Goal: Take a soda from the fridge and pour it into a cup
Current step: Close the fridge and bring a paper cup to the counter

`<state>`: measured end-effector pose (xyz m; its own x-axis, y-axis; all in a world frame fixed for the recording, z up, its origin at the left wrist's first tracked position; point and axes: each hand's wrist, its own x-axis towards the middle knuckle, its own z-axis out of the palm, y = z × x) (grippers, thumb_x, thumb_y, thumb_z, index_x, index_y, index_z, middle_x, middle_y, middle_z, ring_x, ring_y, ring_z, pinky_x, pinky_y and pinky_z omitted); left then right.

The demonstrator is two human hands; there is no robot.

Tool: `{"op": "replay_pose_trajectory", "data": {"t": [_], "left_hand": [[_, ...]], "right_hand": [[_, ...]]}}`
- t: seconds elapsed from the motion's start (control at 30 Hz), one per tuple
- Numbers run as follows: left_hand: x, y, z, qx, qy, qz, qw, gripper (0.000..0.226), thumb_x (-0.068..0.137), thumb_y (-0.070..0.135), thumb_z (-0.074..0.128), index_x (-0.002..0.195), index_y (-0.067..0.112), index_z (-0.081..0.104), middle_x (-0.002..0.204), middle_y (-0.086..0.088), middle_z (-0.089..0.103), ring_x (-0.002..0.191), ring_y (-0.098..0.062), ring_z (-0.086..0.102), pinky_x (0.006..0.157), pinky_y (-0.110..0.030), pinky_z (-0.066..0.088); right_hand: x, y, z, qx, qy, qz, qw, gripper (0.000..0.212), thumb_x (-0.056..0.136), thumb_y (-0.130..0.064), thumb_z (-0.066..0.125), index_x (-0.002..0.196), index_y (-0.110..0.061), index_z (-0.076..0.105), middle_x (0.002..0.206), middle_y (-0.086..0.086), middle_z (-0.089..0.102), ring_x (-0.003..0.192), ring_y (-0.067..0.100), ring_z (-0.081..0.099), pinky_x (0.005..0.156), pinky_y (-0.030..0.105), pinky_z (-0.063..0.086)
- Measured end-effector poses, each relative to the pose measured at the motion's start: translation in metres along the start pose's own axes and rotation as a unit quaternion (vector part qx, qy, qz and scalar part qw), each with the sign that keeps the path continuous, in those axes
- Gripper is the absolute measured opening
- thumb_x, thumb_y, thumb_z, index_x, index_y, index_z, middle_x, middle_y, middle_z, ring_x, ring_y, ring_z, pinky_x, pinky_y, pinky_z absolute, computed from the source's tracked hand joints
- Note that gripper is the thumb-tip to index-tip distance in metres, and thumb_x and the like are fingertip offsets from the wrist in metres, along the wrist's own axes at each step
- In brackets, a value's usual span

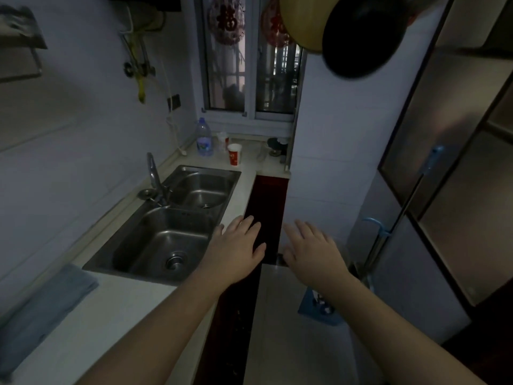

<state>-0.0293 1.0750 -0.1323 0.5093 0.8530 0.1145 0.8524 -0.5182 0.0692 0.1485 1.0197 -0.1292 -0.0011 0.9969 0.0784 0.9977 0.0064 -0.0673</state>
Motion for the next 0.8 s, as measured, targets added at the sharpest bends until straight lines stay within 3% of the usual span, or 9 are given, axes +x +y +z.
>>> {"op": "replay_pose_trajectory", "data": {"t": [0.2, 0.4, 0.57, 0.8], "left_hand": [[0.081, 0.004, 0.022, -0.005, -0.016, -0.002, 1.0, 0.059, 0.101, 0.05, 0.027, 0.154, 0.024, 0.019, 0.162, 0.003, 0.013, 0.149, -0.015, 0.007, 0.119, -0.046, 0.015], [0.167, 0.013, 0.029, 0.0, -0.038, -0.029, 0.999, 0.062, 0.101, 0.051, 0.026, 0.155, 0.025, 0.013, 0.163, 0.004, 0.008, 0.149, -0.014, 0.004, 0.12, -0.044, 0.011], [0.22, 0.01, 0.038, 0.0, -0.045, -0.067, 0.997, 0.061, 0.1, 0.051, 0.027, 0.154, 0.026, 0.015, 0.163, 0.005, 0.01, 0.149, -0.013, 0.005, 0.12, -0.044, 0.012], [0.277, -0.017, 0.048, 0.002, -0.043, -0.103, 0.994, 0.059, 0.1, 0.051, 0.028, 0.153, 0.026, 0.019, 0.162, 0.005, 0.014, 0.149, -0.013, 0.008, 0.118, -0.045, 0.018]], "right_hand": [[0.07, 0.048, 0.017, 0.005, -0.017, -0.001, 1.0, 0.063, 0.095, -0.048, 0.011, 0.153, -0.024, 0.011, 0.16, 0.005, 0.014, 0.147, 0.024, 0.012, 0.119, 0.04, 0.014], [0.144, 0.1, 0.023, 0.018, -0.006, -0.024, 1.0, 0.06, 0.099, -0.049, 0.015, 0.153, -0.025, 0.011, 0.16, 0.005, 0.015, 0.147, 0.024, 0.013, 0.119, 0.04, 0.015], [0.207, 0.136, 0.024, 0.027, 0.002, -0.054, 0.998, 0.086, 0.076, -0.058, -0.012, 0.153, -0.027, 0.011, 0.16, 0.004, 0.016, 0.147, 0.023, 0.014, 0.118, 0.041, 0.017], [0.281, 0.149, 0.03, 0.039, 0.0, -0.08, 0.996, 0.076, 0.085, -0.054, -0.003, 0.152, -0.025, 0.017, 0.159, 0.006, 0.021, 0.145, 0.026, 0.019, 0.117, 0.041, 0.019]]}}
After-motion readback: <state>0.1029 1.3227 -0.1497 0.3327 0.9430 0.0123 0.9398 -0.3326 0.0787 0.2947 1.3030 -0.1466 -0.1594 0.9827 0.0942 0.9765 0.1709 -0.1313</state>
